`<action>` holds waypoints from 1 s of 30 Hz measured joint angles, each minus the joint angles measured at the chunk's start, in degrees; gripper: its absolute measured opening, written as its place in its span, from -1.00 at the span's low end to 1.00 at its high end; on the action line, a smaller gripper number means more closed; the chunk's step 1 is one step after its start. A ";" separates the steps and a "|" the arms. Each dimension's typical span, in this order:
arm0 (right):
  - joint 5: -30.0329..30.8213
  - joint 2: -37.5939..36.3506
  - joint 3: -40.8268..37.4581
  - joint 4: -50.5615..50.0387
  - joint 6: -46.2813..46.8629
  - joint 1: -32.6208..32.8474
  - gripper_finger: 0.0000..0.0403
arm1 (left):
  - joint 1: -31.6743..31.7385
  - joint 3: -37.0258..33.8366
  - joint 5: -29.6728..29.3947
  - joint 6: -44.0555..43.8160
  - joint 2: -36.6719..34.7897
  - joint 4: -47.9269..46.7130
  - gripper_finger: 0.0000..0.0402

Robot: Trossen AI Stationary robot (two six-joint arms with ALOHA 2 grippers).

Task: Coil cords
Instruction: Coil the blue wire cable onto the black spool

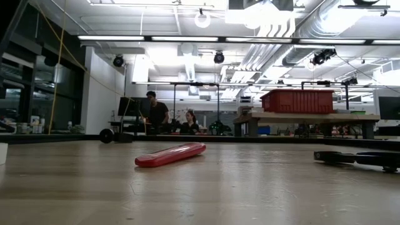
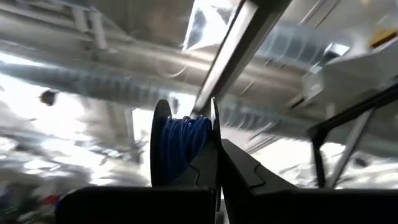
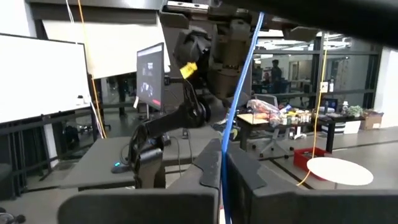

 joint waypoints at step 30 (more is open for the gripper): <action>-0.63 -3.53 0.00 -4.92 -1.11 -2.38 -1.00 | 2.63 0.04 21.51 -6.33 -11.78 -70.61 -1.00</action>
